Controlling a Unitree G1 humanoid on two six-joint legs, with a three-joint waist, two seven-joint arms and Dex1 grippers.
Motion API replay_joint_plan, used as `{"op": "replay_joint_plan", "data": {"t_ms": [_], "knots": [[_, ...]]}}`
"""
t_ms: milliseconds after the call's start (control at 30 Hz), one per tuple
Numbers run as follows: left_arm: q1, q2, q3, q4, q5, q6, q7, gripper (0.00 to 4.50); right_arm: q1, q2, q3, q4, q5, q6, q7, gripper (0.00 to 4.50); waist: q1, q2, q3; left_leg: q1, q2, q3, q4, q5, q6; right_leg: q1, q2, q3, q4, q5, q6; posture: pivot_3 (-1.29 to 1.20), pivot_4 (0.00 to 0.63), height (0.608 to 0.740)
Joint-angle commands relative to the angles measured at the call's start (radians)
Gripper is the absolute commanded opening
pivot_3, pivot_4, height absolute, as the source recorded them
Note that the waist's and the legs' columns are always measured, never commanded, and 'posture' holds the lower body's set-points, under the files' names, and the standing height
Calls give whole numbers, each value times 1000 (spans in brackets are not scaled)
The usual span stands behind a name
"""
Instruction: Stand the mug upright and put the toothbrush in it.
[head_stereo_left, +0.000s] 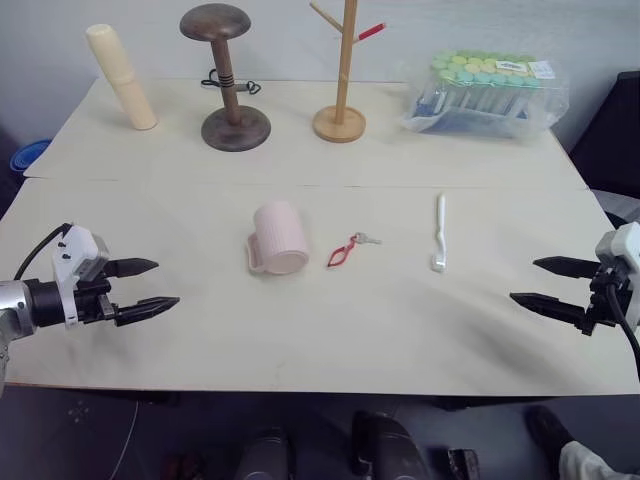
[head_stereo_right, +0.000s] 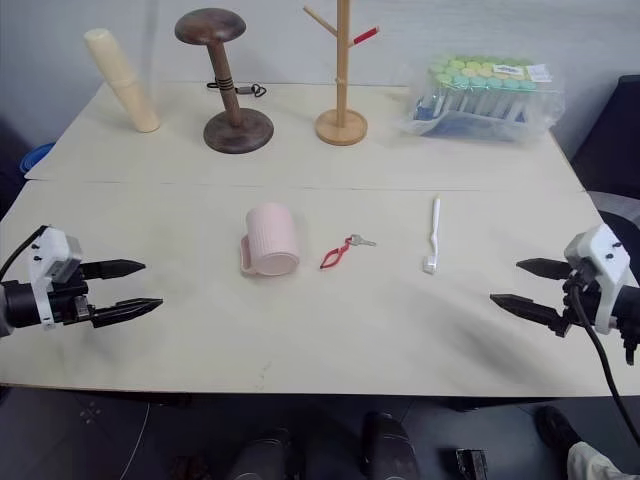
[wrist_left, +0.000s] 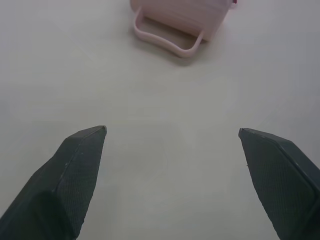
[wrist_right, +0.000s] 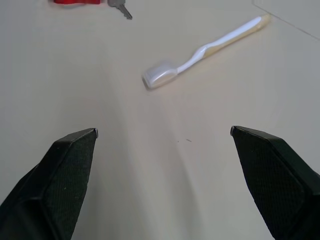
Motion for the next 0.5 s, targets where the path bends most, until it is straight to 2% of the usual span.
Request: {"op": "replay_joint_plan", "data": {"t_ms": [33, 133, 233, 333, 500], "knots": [[-95, 52, 2, -123, -120, 127, -30, 4500, -124, -10, 68, -124, 47, 31, -2, 4435, -1, 0, 0, 0, 0, 0, 1, 0, 0, 0, 0, 0, 1, 0, 0, 0, 150, 740], [-229, 103, -50, -229, -256, 284, -82, 4500, -317, 40, 233, -183, 31, 47, -5, 4435, -8, -1, 0, 0, 1, -1, 2, 0, 0, 0, 0, 0, 2, 0, 0, 0, 150, 740], [-327, 130, -103, -268, -308, 337, -120, 4500, -466, 113, 378, -161, -34, 28, -16, 4435, -16, 0, 0, 0, 0, -2, 0, 0, -1, 0, 1, 0, 1, 0, -1, 0, 150, 740], [-423, 136, -188, -277, -295, 331, -160, 4500, -613, 239, 548, -79, -148, -18, -40, 4435, -26, 0, 1, -1, 0, -1, 0, 0, -1, -1, 1, -2, 1, -1, -2, 0, 150, 740], [-526, 140, -254, -223, -263, 324, -188, 4500, -756, 423, 724, 170, -343, -161, -84, 4435, -37, -1, 1, -3, 0, -2, 1, 0, -2, -2, 3, -2, 2, -2, -3, 0, 150, 740]]}}
